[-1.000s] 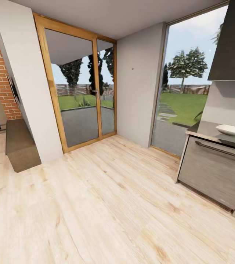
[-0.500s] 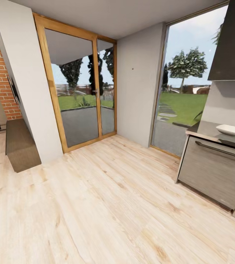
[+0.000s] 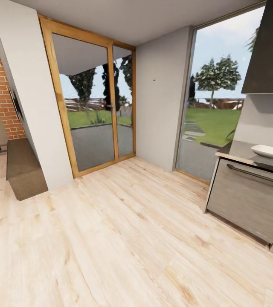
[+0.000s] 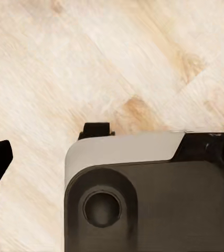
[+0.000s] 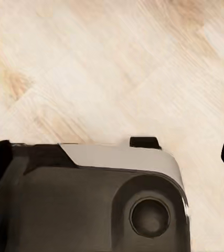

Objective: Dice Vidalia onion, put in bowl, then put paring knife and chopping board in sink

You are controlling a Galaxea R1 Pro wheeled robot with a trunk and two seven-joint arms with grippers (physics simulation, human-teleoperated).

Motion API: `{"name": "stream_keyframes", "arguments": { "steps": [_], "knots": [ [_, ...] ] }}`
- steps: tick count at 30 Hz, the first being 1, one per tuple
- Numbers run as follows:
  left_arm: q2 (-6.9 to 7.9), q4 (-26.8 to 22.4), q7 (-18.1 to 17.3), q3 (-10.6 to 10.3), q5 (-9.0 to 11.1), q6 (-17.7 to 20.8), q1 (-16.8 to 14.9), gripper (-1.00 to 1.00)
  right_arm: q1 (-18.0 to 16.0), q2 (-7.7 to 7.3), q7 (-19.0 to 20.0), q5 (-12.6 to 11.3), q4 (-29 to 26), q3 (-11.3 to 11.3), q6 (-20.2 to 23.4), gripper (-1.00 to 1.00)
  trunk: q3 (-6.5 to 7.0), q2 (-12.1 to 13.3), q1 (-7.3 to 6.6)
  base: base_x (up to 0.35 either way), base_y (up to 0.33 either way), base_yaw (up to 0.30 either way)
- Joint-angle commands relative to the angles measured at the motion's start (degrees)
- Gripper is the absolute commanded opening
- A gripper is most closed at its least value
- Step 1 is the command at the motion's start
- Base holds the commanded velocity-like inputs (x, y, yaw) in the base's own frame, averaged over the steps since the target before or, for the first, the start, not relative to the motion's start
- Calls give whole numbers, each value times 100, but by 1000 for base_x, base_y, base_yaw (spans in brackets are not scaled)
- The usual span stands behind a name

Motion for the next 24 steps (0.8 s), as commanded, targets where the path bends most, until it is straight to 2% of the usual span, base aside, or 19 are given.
{"name": "stream_keyframes", "arguments": {
  "steps": [1, 4, 6, 15, 16, 17, 21, 24],
  "knots": [
    [0, -69, -4, 2, 1, -3, 1, 100, -2, 0, -3, -3, -65, -1, -62, 100, -6, -3, 0, 0, 0, 0],
    [-4, -389, -4, 2, -8, -6, -3, 100, -2, -1, -13, -3, -513, -2, -150, 100, -6, -3, 0, 0, 0, 0],
    [-2, -725, -4, 2, -14, -44, -8, 100, -2, 3, -55, -3, -1007, -6, -166, 100, -6, -3, 0, 0, 0, 0],
    [-34, -1429, 5, 2, -2, -114, -17, 100, -2, 12, -299, -15, -2168, -11, -181, 100, -6, -3, 0, 0, 0, 0],
    [-41, -1519, 12, 2, 0, -116, -18, 100, -2, 22, -312, -9, -2556, -8, -175, 100, -6, -3, 0, 0, 0, 0],
    [-42, -1541, 15, 3, 0, -117, -18, 100, -2, 28, -317, -3, -2722, -6, -171, 100, -6, -3, 0, 0, 0, 0],
    [-5, -1538, 18, 15, 7, -117, -19, 100, -2, 20, -306, -15, -3005, -3, -179, 100, -6, -3, 0, 0, 0, 0],
    [136, -1520, 14, 14, 17, -117, -19, 100, -2, 17, -290, -40, -3021, 2, -191, 100, -6, -3, 0, 0, 0, 0]
  ]
}}
